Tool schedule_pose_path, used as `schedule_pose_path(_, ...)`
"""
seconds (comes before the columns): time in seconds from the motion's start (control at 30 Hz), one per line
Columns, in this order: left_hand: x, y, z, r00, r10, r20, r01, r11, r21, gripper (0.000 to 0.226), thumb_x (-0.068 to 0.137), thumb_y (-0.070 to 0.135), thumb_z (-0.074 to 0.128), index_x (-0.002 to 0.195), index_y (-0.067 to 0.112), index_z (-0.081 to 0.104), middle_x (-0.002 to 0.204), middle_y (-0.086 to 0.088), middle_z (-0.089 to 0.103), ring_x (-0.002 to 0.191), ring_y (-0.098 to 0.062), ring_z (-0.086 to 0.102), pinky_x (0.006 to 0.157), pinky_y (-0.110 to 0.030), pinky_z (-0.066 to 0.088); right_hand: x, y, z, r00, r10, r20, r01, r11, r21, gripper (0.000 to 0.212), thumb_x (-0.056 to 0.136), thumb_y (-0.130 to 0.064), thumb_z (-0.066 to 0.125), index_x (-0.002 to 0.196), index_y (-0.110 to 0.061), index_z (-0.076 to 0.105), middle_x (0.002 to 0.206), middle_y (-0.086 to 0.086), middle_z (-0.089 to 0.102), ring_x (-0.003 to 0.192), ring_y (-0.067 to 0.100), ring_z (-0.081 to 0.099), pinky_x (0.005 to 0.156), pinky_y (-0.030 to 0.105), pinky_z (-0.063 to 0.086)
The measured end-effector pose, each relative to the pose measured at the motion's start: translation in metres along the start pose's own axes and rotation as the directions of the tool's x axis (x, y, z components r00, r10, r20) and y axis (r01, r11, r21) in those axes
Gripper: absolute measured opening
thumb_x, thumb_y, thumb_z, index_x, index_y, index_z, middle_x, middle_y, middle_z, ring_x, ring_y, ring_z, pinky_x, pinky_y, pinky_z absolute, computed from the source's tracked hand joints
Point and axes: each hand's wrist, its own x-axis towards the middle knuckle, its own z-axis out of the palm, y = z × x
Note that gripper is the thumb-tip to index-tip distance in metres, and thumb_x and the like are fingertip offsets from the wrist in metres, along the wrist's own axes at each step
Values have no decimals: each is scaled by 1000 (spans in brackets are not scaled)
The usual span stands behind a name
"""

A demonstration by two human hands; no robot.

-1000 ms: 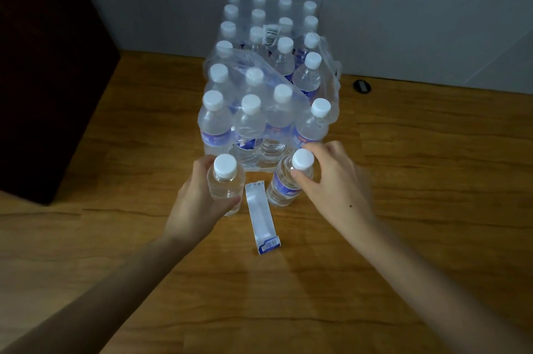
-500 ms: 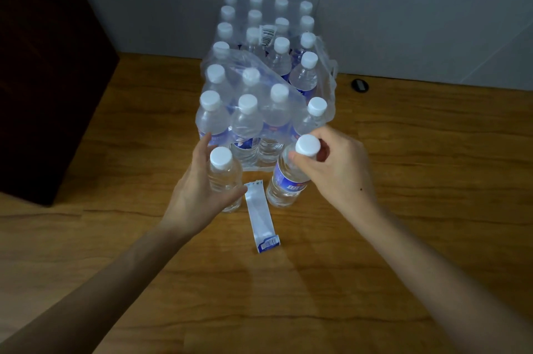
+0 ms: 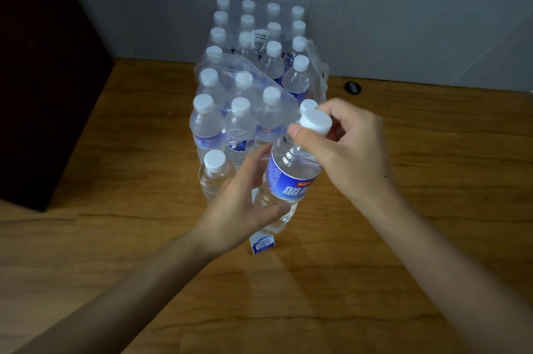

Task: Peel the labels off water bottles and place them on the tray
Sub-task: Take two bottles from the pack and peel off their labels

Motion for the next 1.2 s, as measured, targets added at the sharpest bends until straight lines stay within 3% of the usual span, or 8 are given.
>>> schedule_pose_path(0.27, -4, 5, 10, 994, -91, -67, 85, 993, -86, 65, 62, 28, 84, 120, 23, 55, 108, 11, 69, 102, -6, 65, 89, -36, 54, 4, 0, 1, 992, 128, -13, -126, 984, 125, 28, 74, -44, 68, 76, -16, 65, 63, -5, 61, 58, 3, 51, 53, 22, 40)
schedule_pose_path(0.4, -16, 18, 23, 939, -80, -333, 168, 955, 244, 66, 58, 57, 72, 114, 30, 49, 92, 21, 66, 86, 3, 63, 74, -33, 55, -9, 5, 7, 982, 184, 50, -184, 983, -3, 41, 70, -60, 65, 90, -24, 62, 77, -12, 63, 65, -1, 53, 55, 14, 41)
schedule_pose_path(0.57, -17, 21, 28, 935, 34, -354, 143, 875, 463, 71, 61, 58, 71, 117, 25, 43, 100, 17, 65, 87, -1, 62, 67, -21, 46, -6, -2, 9, 967, 256, 4, -251, 944, 215, 25, 71, -41, 73, 68, -22, 58, 57, -16, 59, 55, -2, 55, 51, 17, 42)
schedule_pose_path(0.63, -17, 22, 26, 953, 19, -303, 113, 905, 411, 75, 59, 60, 71, 119, 29, 39, 99, 25, 60, 91, 3, 60, 71, -21, 48, -3, -5, 7, 968, 250, 27, -249, 937, 245, 26, 71, -37, 73, 66, -16, 59, 56, -10, 59, 56, 5, 56, 51, 24, 44)
schedule_pose_path(0.73, -14, 24, 18, 985, -123, -117, 127, 992, 25, 76, 60, 43, 82, 123, 34, 41, 104, 24, 66, 100, 2, 63, 84, -28, 54, 0, -7, 1, 955, 289, 69, -293, 876, 383, 22, 74, -29, 74, 72, -9, 66, 64, 1, 66, 61, 13, 62, 56, 30, 49)
schedule_pose_path(0.83, -10, 24, 5, 986, -157, 62, 168, 955, -244, 71, 63, 24, 82, 125, 28, 49, 110, 13, 69, 99, -6, 67, 79, -20, 53, 5, -6, -6, 922, 367, 122, -375, 770, 517, 16, 80, -21, 73, 82, -5, 70, 71, 4, 70, 66, 15, 66, 59, 27, 53)
schedule_pose_path(1.07, -5, 29, -9, 961, -117, 250, 203, 913, -353, 58, 70, 3, 75, 123, 10, 55, 111, -12, 70, 102, -28, 68, 87, -36, 54, 11, -2, -8, 900, 274, 337, -431, 671, 604, 12, 79, -26, 67, 77, -16, 74, 81, 7, 75, 75, 21, 70, 69, 33, 57)
schedule_pose_path(1.2, -7, 24, 0, 980, -164, 109, 190, 933, -305, 70, 59, 22, 83, 122, 17, 54, 106, -8, 72, 98, -28, 69, 88, -47, 55, 2, 1, -6, 951, 258, 172, -308, 852, 424, 12, 84, -31, 67, 90, -22, 71, 82, -6, 75, 79, 8, 70, 67, 22, 53)
